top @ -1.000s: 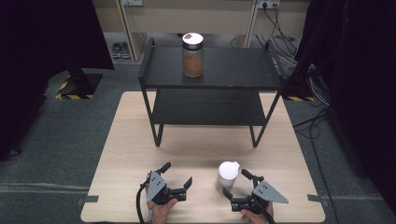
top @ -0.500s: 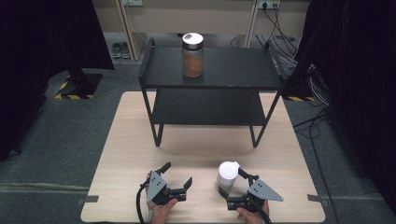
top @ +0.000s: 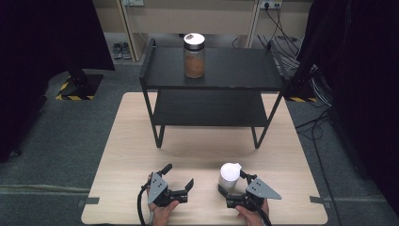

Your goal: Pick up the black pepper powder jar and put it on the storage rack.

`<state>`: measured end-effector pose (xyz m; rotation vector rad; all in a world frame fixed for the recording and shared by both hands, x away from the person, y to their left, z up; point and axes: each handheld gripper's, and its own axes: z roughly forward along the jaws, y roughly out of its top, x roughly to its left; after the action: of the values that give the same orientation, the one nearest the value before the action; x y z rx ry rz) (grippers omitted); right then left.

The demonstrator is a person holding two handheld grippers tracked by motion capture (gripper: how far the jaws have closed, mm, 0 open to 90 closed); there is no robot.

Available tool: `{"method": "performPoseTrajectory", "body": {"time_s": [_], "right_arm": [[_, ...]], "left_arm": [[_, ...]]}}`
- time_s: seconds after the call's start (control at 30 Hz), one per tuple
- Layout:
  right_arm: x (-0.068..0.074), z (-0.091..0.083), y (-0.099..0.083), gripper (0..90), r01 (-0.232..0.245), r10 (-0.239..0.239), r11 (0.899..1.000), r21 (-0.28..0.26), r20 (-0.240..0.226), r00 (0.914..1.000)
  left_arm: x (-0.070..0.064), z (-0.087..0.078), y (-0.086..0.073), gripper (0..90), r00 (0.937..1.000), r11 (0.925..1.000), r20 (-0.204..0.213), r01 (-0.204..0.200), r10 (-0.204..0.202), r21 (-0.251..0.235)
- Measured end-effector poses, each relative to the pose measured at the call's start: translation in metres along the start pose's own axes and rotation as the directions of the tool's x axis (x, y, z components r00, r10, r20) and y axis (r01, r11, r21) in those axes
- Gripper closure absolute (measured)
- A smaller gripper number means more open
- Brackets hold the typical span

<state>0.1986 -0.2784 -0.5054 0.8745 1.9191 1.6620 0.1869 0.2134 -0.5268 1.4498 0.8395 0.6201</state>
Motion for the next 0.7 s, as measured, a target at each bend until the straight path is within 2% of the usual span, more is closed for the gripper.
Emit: {"method": "performPoseTrajectory", "body": {"time_s": [0.27,0.5,0.7], "right_arm": [[0.0013,0.0034,0.0055,19.2,0.012,-0.012,1.000,0.029,0.007,0.9999],[0.0015,0.0051,0.0062,28.5,0.026,-0.026,0.999,0.032,0.004,0.9996],[0.0020,0.0043,0.0052,30.1,0.034,-0.034,0.999,0.027,0.008,0.9994]], "left_arm": [[0.0000,0.0000,0.0000,0.9,1.0000,1.0000,0.000,0.001,-0.001,0.000],[0.0006,-0.0003,-0.0004,0.9,1.0000,1.0000,0.002,0.005,-0.005,-0.002],[0.0006,-0.0004,-0.0006,0.9,1.0000,1.0000,0.001,0.005,-0.005,-0.004]]}}
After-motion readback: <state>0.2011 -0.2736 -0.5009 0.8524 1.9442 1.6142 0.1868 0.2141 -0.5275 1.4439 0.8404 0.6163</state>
